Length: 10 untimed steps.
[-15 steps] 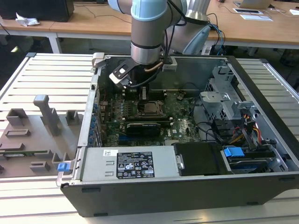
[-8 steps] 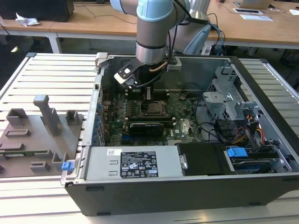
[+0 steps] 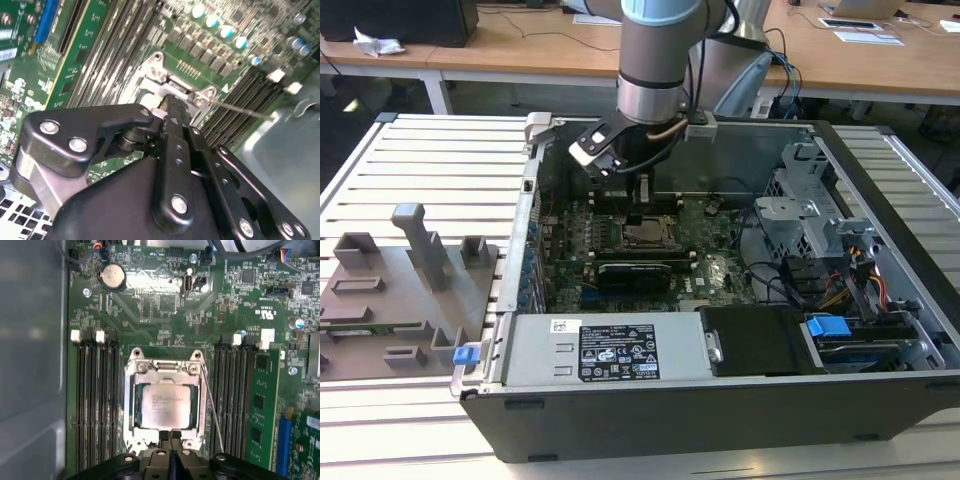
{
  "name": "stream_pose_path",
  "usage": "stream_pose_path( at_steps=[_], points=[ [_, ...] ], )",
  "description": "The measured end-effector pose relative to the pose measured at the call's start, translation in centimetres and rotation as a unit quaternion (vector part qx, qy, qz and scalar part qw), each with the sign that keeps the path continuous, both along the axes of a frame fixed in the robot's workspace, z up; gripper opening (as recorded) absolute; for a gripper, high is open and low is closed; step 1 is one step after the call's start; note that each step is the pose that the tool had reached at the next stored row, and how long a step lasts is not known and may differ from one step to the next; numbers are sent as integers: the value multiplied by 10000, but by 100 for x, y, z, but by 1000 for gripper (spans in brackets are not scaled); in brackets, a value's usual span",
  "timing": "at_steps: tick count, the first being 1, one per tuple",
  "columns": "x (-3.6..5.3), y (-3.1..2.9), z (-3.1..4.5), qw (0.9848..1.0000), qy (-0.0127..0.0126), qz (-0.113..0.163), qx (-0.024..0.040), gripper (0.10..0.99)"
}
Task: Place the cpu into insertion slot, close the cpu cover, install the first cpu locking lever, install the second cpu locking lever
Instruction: 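Close the cpu cover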
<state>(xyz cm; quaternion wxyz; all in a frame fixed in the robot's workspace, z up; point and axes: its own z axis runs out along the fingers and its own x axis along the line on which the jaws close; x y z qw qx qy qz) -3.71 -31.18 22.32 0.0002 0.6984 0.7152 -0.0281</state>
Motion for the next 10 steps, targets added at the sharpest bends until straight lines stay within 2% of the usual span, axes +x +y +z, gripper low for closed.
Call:
stream_pose_path(
  at_steps=[3,4,7,10],
  points=[
    [145,-8,-24,10000,66,1,0,106],
    [176,-17,-27,10000,80,0,-2,106],
    [232,-71,-37,10000,97,1,1,106],
    [247,-90,-35,10000,100,1,4,106]
  ],
)
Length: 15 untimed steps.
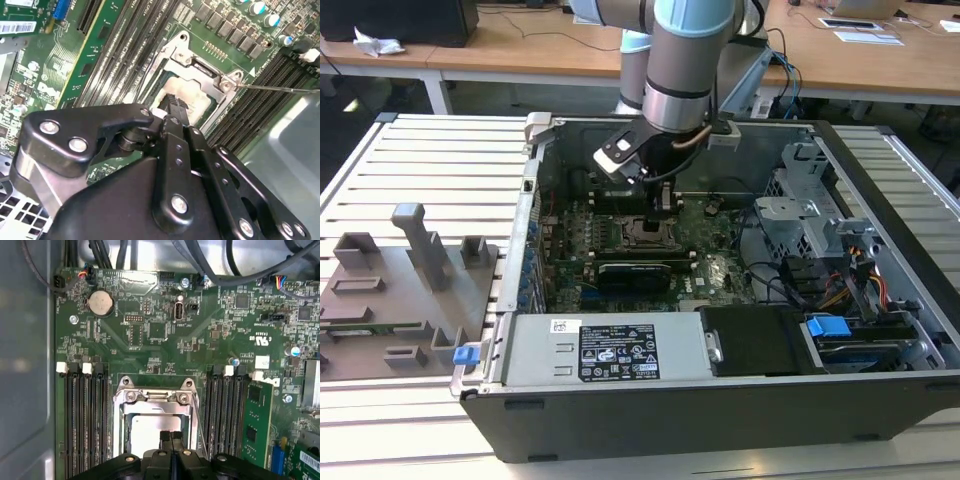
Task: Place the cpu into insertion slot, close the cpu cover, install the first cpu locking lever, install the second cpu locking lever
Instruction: 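Close the cpu cover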
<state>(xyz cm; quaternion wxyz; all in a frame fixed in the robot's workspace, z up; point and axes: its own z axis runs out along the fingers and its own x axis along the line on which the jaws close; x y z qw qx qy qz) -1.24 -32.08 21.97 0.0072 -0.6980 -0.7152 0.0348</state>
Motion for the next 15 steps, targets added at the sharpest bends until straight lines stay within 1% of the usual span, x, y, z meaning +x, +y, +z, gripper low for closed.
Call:
stream_pose_path(
  at_steps=[2,3,5,6,9,12,15],
  points=[
    [0,-1,46,10000,0,-1,1,106],
    [0,-1,93,10000,0,-1,0,106],
    [0,-1,197,10000,0,0,0,106],
    [0,-1,310,10000,0,0,0,106],
    [0,-1,432,10000,0,0,0,106],
    [0,-1,511,10000,-1,0,0,106],
    [0,0,547,10000,-1,0,1,106]
  ],
)
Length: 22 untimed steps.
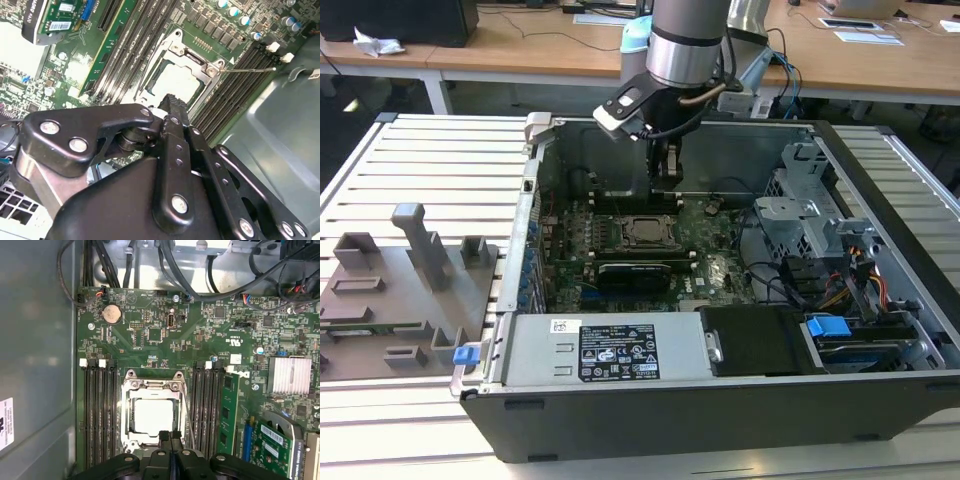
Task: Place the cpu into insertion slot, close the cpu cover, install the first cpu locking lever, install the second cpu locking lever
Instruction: 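Close the cpu cover, then install the first cpu locking lever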
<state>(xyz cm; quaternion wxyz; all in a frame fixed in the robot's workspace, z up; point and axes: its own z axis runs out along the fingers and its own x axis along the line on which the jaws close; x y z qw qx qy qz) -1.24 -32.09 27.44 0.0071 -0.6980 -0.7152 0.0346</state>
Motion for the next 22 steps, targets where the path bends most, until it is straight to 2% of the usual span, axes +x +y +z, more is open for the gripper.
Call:
stream_pose_path(
  at_steps=[17,22],
  points=[
    [0,0,6,10000,0,1,0,106],
    [0,0,7,9997,0,238,-1,106]
  ],
)
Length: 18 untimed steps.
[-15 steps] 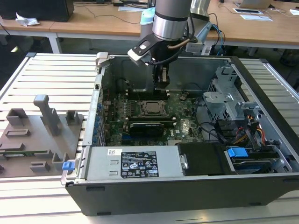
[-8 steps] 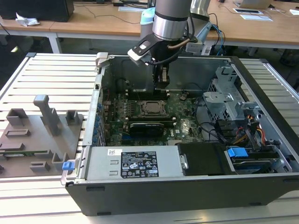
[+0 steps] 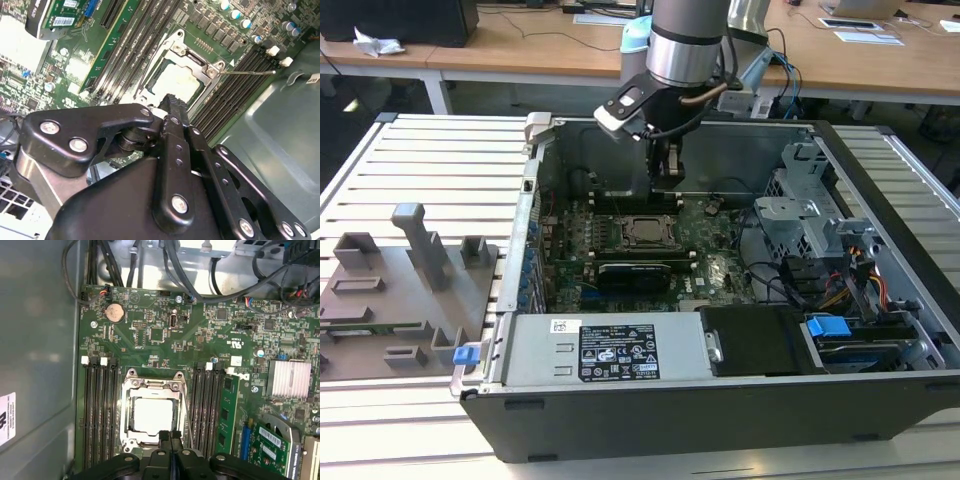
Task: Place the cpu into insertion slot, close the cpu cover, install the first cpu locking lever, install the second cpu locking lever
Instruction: 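Install the first cpu locking lever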
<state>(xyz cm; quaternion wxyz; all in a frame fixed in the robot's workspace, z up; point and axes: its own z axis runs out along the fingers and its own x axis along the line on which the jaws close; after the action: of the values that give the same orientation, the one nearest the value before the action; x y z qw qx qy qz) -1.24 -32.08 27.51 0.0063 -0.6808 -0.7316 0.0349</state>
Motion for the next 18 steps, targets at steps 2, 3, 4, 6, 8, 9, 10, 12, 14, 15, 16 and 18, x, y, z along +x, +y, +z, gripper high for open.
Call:
stream_pose_path(
  at_steps=[2,3,4,6,8,9,10,12,14,15,16,18],
  points=[
    [0,1,0,9998,0,186,0,106],
    [0,1,0,9997,0,260,0,106],
    [0,1,0,9994,0,352,0,106],
    [0,2,0,9963,0,864,0,106],
    [0,1,0,9922,0,1246,0,106],
    [0,2,0,9896,0,1439,0,106],
    [0,1,0,9882,0,1535,0,106],
    [0,1,0,9847,0,1745,0,106],
    [0,1,0,9815,0,1915,0,106],
    [0,1,0,9800,0,1990,0,106],
    [0,1,0,9786,0,2059,0,106],
    [0,1,0,9758,0,2189,0,106]
  ],
)
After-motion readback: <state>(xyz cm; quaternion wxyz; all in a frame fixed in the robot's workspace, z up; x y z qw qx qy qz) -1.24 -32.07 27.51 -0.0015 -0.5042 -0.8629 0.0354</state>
